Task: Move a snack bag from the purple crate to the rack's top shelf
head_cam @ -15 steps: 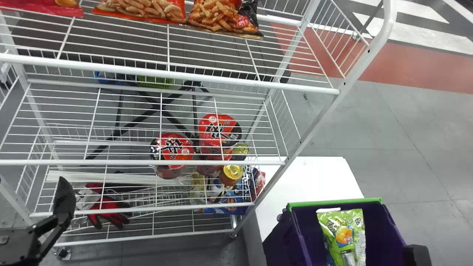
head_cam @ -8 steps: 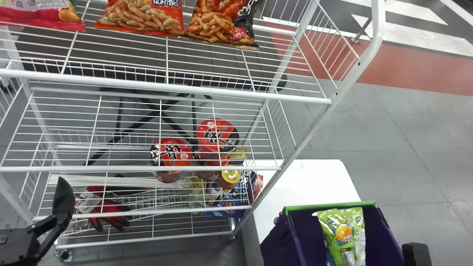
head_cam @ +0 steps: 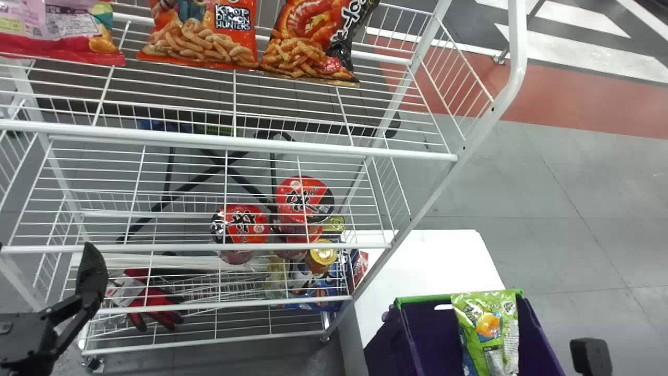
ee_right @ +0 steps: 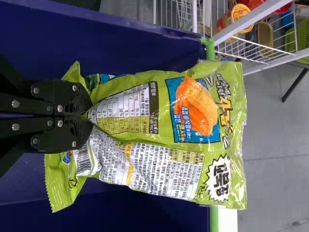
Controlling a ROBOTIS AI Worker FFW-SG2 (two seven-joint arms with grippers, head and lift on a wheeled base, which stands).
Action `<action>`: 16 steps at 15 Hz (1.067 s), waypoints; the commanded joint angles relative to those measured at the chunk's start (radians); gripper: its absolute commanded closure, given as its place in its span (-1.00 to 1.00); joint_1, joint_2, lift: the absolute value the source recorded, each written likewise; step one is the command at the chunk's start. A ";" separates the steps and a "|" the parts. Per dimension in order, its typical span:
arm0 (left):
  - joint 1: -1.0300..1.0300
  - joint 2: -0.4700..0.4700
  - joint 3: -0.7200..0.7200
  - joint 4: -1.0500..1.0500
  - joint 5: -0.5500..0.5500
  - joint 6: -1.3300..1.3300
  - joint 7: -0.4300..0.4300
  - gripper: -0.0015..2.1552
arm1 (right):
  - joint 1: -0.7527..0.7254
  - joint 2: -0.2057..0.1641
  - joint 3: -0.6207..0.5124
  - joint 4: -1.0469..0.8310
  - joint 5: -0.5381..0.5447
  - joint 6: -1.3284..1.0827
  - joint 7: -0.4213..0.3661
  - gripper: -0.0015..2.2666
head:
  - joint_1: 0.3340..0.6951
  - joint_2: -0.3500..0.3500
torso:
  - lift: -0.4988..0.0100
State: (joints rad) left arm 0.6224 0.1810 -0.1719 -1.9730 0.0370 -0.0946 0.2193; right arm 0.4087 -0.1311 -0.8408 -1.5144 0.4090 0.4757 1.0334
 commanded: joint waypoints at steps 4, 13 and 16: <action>0.008 0.000 -0.006 -0.017 0.007 0.017 0.000 -0.89 | -0.004 0.004 -0.020 -0.023 -0.007 -0.001 0.016 0.69 | 1.00 -1.00 | 0.26; 0.026 0.000 -0.012 -0.030 0.000 0.017 0.009 -0.89 | 0.004 0.030 -0.027 -0.096 -0.007 0.005 0.042 0.69 | 1.00 -1.00 | 0.40; 0.026 -0.003 -0.012 -0.030 0.000 0.017 0.009 -0.89 | 0.004 0.033 -0.035 -0.105 -0.006 0.008 0.043 0.69 | 1.00 -1.00 | 0.44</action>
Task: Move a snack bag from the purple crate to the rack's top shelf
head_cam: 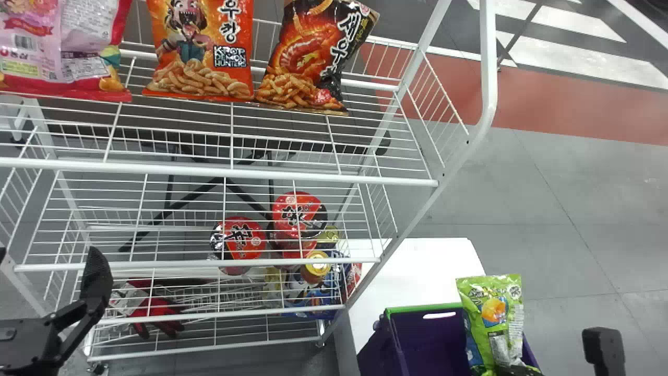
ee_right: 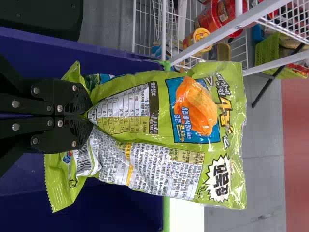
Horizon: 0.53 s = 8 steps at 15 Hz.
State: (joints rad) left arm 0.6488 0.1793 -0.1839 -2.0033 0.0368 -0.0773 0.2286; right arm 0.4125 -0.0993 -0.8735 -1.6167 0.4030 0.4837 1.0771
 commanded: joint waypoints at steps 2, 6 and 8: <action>-0.003 -0.001 0.000 0.011 -0.003 -0.003 0.000 -0.89 | 0.000 0.003 -0.001 -0.003 0.000 0.003 0.000 0.69 | 1.00 -1.00 | 0.48; -0.005 -0.003 0.000 0.008 -0.002 0.000 0.000 -0.89 | -0.001 0.006 -0.001 -0.025 0.000 0.022 0.000 0.69 | 1.00 -1.00 | 0.54; -0.005 -0.003 0.000 0.008 0.000 -0.003 0.000 -0.89 | -0.004 0.007 0.004 -0.032 0.011 0.034 0.000 0.69 | 1.00 -1.00 | 0.57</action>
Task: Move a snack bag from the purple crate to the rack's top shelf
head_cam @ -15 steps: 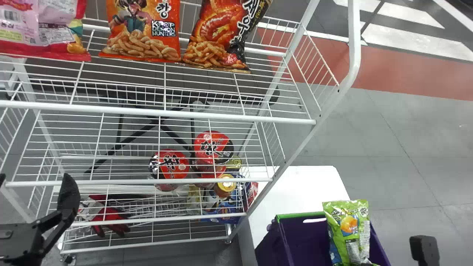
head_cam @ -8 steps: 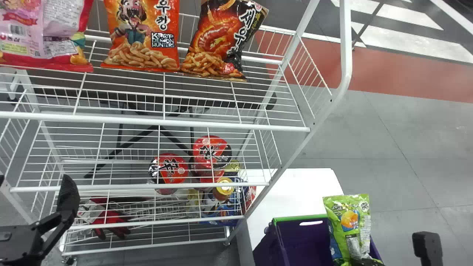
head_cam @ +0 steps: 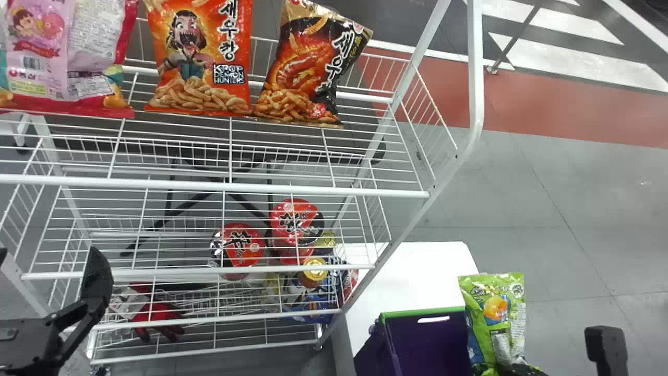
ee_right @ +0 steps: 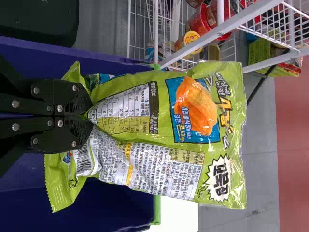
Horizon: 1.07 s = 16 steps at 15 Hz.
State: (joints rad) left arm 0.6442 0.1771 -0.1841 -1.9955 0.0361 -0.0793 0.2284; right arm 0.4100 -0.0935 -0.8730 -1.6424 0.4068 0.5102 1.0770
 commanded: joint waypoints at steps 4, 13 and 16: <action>-0.001 -0.001 0.002 0.001 0.002 0.002 0.000 -0.89 | -0.007 0.001 0.011 -0.011 0.014 0.017 0.000 0.69 | 1.00 -1.00 | 0.63; -0.015 -0.001 0.005 0.018 0.005 0.002 -0.004 -0.89 | -0.027 0.003 0.012 -0.034 0.024 0.066 0.008 0.69 | 1.00 -1.00 | 0.77; -0.017 -0.001 0.008 0.015 0.008 0.002 -0.003 -0.89 | -0.033 0.003 0.011 -0.053 0.033 0.075 0.020 0.69 | 1.00 -1.00 | 0.82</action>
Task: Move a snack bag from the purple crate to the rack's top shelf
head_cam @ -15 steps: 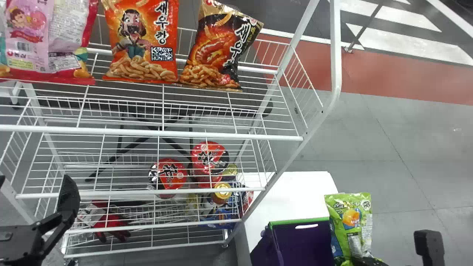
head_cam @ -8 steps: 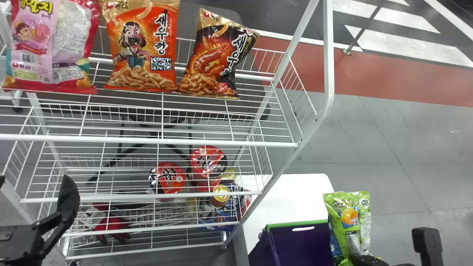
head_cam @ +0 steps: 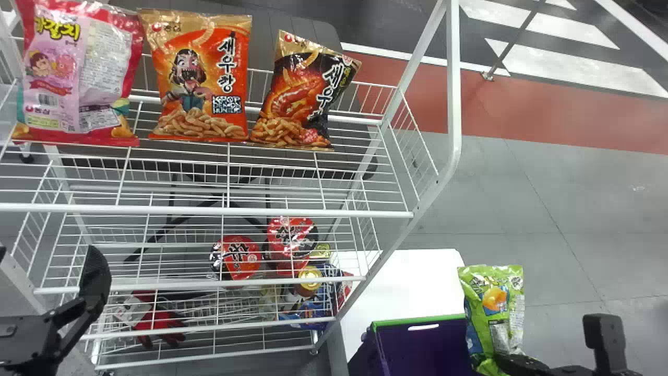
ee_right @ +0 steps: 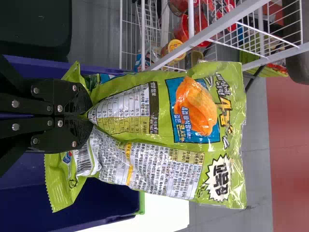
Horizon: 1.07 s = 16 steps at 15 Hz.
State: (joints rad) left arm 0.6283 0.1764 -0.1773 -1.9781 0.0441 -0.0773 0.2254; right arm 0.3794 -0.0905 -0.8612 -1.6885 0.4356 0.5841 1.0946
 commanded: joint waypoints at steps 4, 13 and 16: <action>-0.001 -0.002 -0.001 -0.004 0.000 0.000 0.000 -0.89 | -0.013 0.003 -0.012 -0.023 0.006 -0.002 0.021 0.69 | 1.00 -1.00 | 0.88; -0.001 -0.003 -0.004 -0.002 0.000 0.000 0.003 -0.89 | -0.013 0.011 -0.032 -0.022 0.002 -0.023 0.031 0.69 | 1.00 -1.00 | 1.00; -0.001 -0.002 -0.002 -0.004 0.000 0.000 0.003 -0.89 | -0.011 0.023 -0.044 -0.019 -0.001 -0.063 0.014 0.69 | 1.00 -1.00 | 0.97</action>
State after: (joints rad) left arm 0.6273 0.1738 -0.1803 -1.9816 0.0445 -0.0773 0.2285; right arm 0.3675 -0.0715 -0.8999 -1.7074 0.4375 0.5281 1.1112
